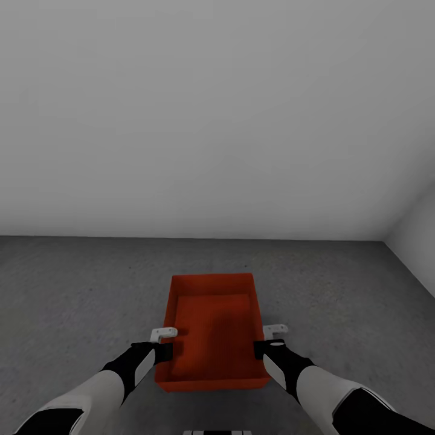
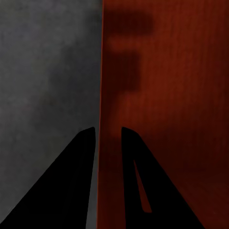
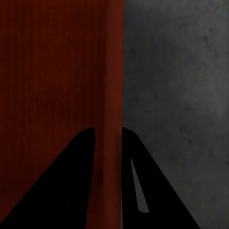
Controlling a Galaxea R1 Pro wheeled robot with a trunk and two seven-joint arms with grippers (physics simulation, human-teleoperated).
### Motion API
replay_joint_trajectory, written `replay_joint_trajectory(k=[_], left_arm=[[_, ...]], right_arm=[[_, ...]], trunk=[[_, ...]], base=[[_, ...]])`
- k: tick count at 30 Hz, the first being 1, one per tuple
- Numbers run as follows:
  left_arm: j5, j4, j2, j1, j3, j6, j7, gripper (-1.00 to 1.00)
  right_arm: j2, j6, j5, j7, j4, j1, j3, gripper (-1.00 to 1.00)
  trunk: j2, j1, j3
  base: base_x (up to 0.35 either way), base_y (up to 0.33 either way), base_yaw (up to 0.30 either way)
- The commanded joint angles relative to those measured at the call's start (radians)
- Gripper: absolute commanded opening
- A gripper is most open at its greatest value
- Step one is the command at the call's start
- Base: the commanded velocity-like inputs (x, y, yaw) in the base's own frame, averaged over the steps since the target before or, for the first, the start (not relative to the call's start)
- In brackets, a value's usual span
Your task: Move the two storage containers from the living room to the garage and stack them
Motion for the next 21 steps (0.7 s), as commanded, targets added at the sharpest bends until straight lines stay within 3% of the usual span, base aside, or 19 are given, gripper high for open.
replay_joint_trajectory(k=[1, 21], left_arm=[[-0.023, -0.003, 0.000, 0.000, -0.019, 0.007, 0.010, -1.00], [-0.023, -0.003, -0.002, 0.000, -0.019, 0.008, 0.011, -1.00]], right_arm=[[0.010, 0.007, -0.017, -0.006, -0.003, 0.000, 0.016, -1.00], [0.010, 0.007, -0.019, -0.007, -0.003, 0.000, 0.014, -1.00]], trunk=[[0.000, 0.000, -0.001], [0.000, 0.000, 0.026]], base=[[0.000, 0.000, 0.000], [0.000, 0.000, 0.000]])
